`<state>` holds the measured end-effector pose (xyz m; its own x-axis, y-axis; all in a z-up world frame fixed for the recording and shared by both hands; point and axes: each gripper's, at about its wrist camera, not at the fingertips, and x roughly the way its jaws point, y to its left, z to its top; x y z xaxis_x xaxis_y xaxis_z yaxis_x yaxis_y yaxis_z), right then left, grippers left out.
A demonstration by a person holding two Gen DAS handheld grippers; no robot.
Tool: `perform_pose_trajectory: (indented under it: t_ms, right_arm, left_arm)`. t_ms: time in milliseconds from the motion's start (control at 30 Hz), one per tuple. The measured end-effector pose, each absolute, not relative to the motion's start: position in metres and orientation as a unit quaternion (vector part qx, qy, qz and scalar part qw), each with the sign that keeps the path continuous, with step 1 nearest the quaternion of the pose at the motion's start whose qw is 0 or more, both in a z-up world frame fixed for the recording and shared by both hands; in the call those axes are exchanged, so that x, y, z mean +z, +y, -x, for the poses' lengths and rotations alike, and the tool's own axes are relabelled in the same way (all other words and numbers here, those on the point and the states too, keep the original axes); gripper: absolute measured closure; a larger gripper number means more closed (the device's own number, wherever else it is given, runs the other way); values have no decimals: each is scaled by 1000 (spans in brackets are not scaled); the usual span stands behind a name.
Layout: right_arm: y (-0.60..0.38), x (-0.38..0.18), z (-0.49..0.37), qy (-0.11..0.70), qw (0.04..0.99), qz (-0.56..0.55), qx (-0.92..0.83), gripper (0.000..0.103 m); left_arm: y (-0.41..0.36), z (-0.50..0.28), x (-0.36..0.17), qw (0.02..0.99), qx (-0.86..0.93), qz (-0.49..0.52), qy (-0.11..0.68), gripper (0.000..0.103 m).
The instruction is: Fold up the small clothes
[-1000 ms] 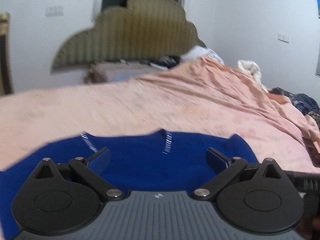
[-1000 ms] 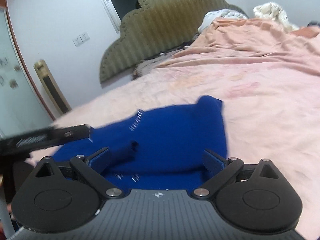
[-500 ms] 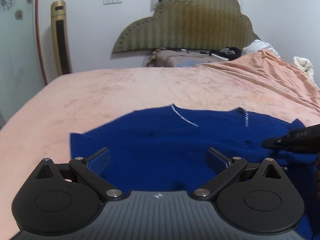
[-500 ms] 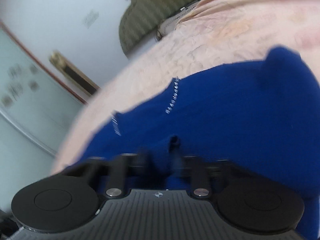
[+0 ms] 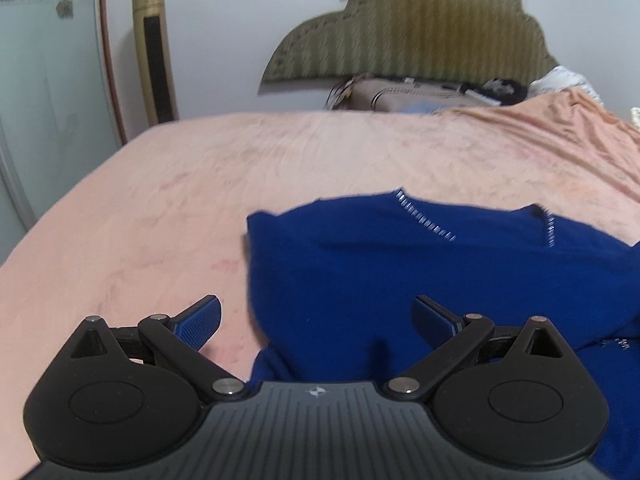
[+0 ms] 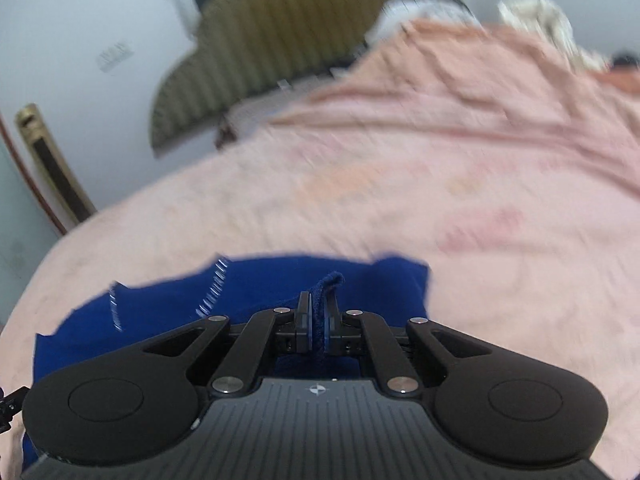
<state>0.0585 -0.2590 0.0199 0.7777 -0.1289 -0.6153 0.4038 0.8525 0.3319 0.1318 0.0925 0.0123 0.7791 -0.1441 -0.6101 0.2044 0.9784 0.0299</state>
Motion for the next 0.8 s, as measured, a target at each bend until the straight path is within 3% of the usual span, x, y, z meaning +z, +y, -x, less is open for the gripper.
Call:
perform_pose_trajectory:
  t_ms: [67, 133, 233, 367, 400, 433, 467, 700, 733, 800]
  right_arm:
    - [-270, 11, -57, 307, 903, -263, -147, 77]
    - [-280, 11, -46, 279, 901, -303, -134, 62]
    - [-292, 7, -36, 269, 894, -335, -126, 62]
    - [-288, -9, -43, 317, 884, -334, -81, 59]
    - [-284, -12, -44, 322, 886, -323, -82, 68]
    - [-278, -12, -45, 326, 893, -295, -97, 93]
    - [-271, -9, -45, 330, 900, -260, -121, 99]
    - [-251, 11, -31, 307, 923, -181, -146, 99]
    - [-251, 9, -33, 314, 921, -179, -148, 88]
    - [-254, 4, -35, 325, 914, -171, -174, 82]
  left_arm:
    - [94, -134, 9, 942, -83, -53, 322, 1]
    - [96, -135, 7, 941, -75, -59, 323, 1]
    - [96, -137, 3, 939, -69, -63, 332, 1]
    - [89, -134, 2, 936, -82, -67, 336, 1]
    - [85, -132, 3, 936, -82, -75, 334, 1]
    - [82, -130, 3, 937, -82, -83, 328, 1]
    - [80, -127, 5, 938, -83, -91, 324, 1]
    - [77, -127, 3, 936, -79, -110, 325, 1]
    - [78, -129, 0, 934, -80, -108, 332, 1]
    - [81, -129, -5, 930, -77, -108, 342, 1]
